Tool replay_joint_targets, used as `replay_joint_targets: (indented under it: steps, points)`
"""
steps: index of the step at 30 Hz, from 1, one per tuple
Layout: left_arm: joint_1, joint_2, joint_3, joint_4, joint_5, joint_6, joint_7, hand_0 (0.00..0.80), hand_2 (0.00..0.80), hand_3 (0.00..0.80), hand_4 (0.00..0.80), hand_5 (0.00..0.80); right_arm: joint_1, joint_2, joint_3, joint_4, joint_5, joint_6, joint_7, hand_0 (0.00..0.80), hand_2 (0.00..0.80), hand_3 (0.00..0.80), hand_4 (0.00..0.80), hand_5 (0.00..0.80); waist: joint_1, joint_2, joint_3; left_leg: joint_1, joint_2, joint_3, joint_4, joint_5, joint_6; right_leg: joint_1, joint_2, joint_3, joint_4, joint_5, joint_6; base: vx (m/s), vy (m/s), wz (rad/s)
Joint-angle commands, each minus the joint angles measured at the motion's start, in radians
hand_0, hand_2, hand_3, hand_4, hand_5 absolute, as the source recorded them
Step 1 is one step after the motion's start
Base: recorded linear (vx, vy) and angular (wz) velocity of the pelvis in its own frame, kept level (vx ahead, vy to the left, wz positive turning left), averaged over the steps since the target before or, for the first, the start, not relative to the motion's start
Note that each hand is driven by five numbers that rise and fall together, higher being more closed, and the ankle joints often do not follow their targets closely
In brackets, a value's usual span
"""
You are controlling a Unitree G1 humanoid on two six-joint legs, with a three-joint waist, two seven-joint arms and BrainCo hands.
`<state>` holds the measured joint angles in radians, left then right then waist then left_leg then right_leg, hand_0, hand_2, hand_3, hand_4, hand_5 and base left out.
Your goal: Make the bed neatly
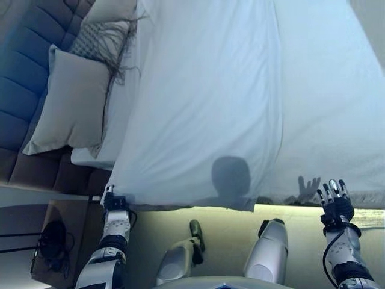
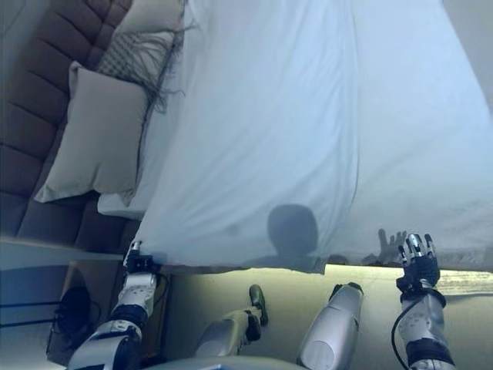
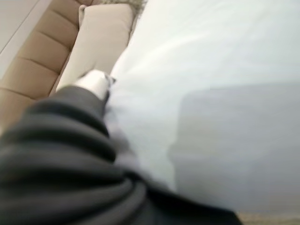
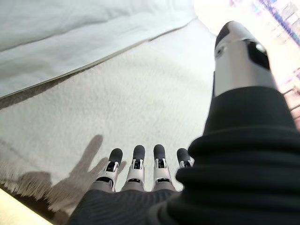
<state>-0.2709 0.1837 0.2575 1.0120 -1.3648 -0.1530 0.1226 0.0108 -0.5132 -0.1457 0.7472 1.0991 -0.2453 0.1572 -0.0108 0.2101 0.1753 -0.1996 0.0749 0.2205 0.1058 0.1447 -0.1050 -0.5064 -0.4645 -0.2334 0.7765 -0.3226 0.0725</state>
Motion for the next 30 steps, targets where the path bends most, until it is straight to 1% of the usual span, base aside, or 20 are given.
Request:
replay_joint_targets:
  steps: [1,2,3,5,9,12,16,17,18,23,30]
  points:
    - [0.228,0.259,0.254,0.114,0.007,-0.127,0.101,0.800,0.800,0.800,0.800,0.800,-0.034,0.035,-0.059,-0.015,-0.045,0.019,0.011,0.000,0.000,0.000,0.000,0.000,0.046,-0.056,0.017,0.026,-0.023,-0.022,0.112,-0.169,0.001,0.234,-0.063,0.002,-0.531,0.393,0.144,0.176,-0.013,-0.07]
    - [0.237,0.261,0.263,0.115,0.016,-0.124,0.103,0.800,0.800,0.800,0.800,0.800,-0.028,0.042,-0.060,-0.013,-0.047,0.022,0.009,0.000,0.000,0.000,0.000,0.000,0.051,-0.058,0.010,0.041,-0.022,-0.024,0.110,-0.176,0.000,0.257,-0.064,-0.005,-0.534,0.387,0.148,0.134,-0.034,-0.04]
    - [0.242,0.262,0.271,0.116,0.025,-0.122,0.105,0.800,0.800,0.800,0.800,0.800,-0.025,0.048,-0.060,-0.011,-0.048,0.023,0.008,0.000,0.000,0.000,0.000,0.000,0.054,-0.062,0.002,0.045,-0.023,-0.024,0.105,-0.172,0.002,0.267,-0.065,-0.011,-0.544,0.394,0.147,0.160,-0.074,0.01]
    - [0.255,0.268,0.288,0.118,0.064,-0.113,0.111,0.800,0.800,0.800,0.800,0.800,-0.010,0.077,-0.058,-0.002,-0.045,0.021,-0.001,0.000,0.000,0.000,0.000,0.000,0.069,-0.076,-0.020,0.069,-0.019,-0.028,0.097,-0.176,0.002,0.313,-0.064,-0.029,-0.559,0.393,0.152,0.173,-0.118,0.04]
    - [0.281,0.270,0.316,0.134,0.105,-0.106,0.093,0.800,0.800,0.800,0.800,0.800,0.018,0.109,-0.063,0.005,-0.046,0.024,-0.017,0.000,0.000,0.000,0.000,0.000,0.086,-0.095,-0.055,0.114,-0.017,-0.036,0.081,-0.186,0.002,0.393,-0.056,-0.059,-0.593,0.390,0.159,0.170,-0.109,0.03]
    - [0.298,0.269,0.329,0.159,0.134,-0.096,0.067,0.800,0.800,0.800,0.800,0.800,0.026,0.119,-0.070,0.019,-0.051,0.032,-0.024,0.000,0.000,0.000,0.000,0.000,0.090,-0.101,-0.068,0.148,-0.016,-0.042,0.070,-0.191,0.005,0.439,-0.049,-0.073,-0.605,0.381,0.163,0.135,-0.068,-0.03]
    - [0.314,0.261,0.339,0.151,0.141,-0.083,0.036,0.800,0.800,0.800,0.800,0.800,0.031,0.146,-0.075,0.025,-0.045,0.032,-0.023,0.000,0.000,0.000,0.000,0.000,0.098,-0.121,-0.078,0.176,-0.007,-0.048,0.055,-0.194,0.008,0.482,-0.027,-0.082,-0.629,0.379,0.166,0.052,-0.139,-0.07]
    - [0.312,0.263,0.344,0.150,0.134,-0.075,0.026,0.593,0.593,0.593,0.593,0.593,0.032,0.153,-0.077,0.024,-0.041,0.032,-0.023,0.000,0.000,0.000,0.000,0.000,0.101,-0.128,-0.080,0.178,-0.004,-0.051,0.054,-0.194,0.008,0.488,-0.023,-0.083,-0.634,0.380,0.165,0.017,-0.144,-0.04]
    - [0.311,0.265,0.350,0.150,0.133,-0.065,0.018,0.000,0.000,0.000,0.000,0.000,0.033,0.158,-0.079,0.024,-0.039,0.031,-0.025,0.000,0.000,0.000,0.000,0.000,0.103,-0.134,-0.081,0.181,-0.003,-0.054,0.054,-0.196,0.008,0.493,-0.020,-0.084,-0.636,0.381,0.165,0.033,-0.134,-0.01]
    - [0.320,0.270,0.365,0.160,0.132,-0.039,-0.011,0.000,0.000,0.000,0.000,0.000,0.041,0.167,-0.092,0.057,-0.038,0.032,-0.017,0.000,0.000,0.000,0.000,0.000,0.108,-0.148,-0.094,0.204,0.003,-0.063,0.049,-0.199,0.011,0.517,-0.010,-0.087,-0.637,0.376,0.165,0.069,-0.053,0.08]
    - [0.321,0.245,0.381,0.166,0.042,-0.018,-0.036,0.000,0.000,0.000,0.000,0.000,0.041,0.176,-0.111,0.090,-0.048,0.048,0.000,0.000,0.000,0.000,0.000,0.000,0.116,-0.165,-0.093,0.209,0.011,-0.070,0.063,-0.207,0.008,0.530,-0.004,-0.091,-0.643,0.378,0.176,0.031,-0.021,0.23]
